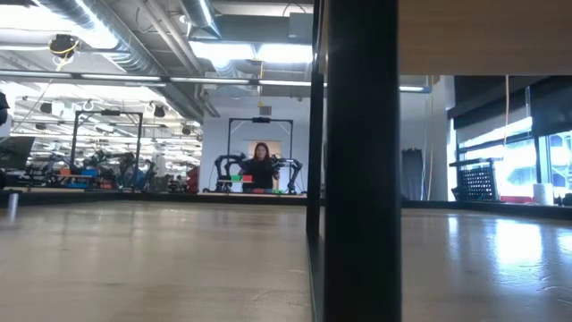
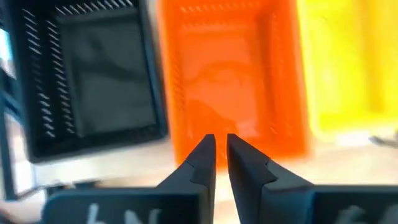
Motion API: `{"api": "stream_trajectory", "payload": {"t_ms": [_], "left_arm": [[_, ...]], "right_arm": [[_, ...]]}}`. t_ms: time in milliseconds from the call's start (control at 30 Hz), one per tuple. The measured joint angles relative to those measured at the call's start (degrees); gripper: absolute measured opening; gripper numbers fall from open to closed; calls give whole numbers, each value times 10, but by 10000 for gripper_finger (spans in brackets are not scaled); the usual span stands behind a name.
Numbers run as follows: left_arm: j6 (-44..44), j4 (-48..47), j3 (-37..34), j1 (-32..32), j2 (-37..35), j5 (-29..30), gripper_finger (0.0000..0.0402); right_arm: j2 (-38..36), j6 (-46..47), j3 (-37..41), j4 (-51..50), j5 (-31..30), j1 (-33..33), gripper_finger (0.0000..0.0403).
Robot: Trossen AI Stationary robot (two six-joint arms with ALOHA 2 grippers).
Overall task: Stack baskets on shelf by color
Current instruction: Return to Home Position
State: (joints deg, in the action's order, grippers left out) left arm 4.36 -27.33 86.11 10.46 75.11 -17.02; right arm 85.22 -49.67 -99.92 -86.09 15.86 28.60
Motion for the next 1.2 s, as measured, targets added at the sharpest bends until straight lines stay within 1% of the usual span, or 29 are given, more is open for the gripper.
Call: {"api": "stream_trajectory", "payload": {"t_ms": [100,200,333,433,500,567,700,767,933,1000,1100,1200], "left_arm": [[0,0,0,0,0,0,47],[13,0,0,-2,0,-2,47],[12,-4,0,-13,0,-4,47],[-24,-31,0,-16,0,-4,47],[-49,-52,0,-16,0,13,46],[-62,-70,0,-16,-6,45,43],[-99,-106,1,-16,-27,94,18],[-109,-130,0,-16,-37,107,5],[-120,-180,0,-4,-73,135,2],[-116,-198,0,4,-93,137,1],[-109,-211,0,13,-121,137,1],[-109,-211,-16,17,-154,137,0]], "right_arm": [[-14,22,-8,0,-56,0,23],[-24,84,-37,1,-112,0,4],[-38,161,-88,6,-157,0,6],[-54,185,-115,7,-189,0,2],[-73,184,-124,7,-201,0,2],[-97,182,-125,11,-219,-4,2],[-144,222,-124,28,-220,-30,2],[-167,241,-120,34,-220,-50,1],[-216,272,-89,38,-218,-96,1],[-240,273,-65,44,-213,-107,1],[-287,282,-16,89,-207,-116,0],[-339,301,48,136,-207,-120,0]]}}
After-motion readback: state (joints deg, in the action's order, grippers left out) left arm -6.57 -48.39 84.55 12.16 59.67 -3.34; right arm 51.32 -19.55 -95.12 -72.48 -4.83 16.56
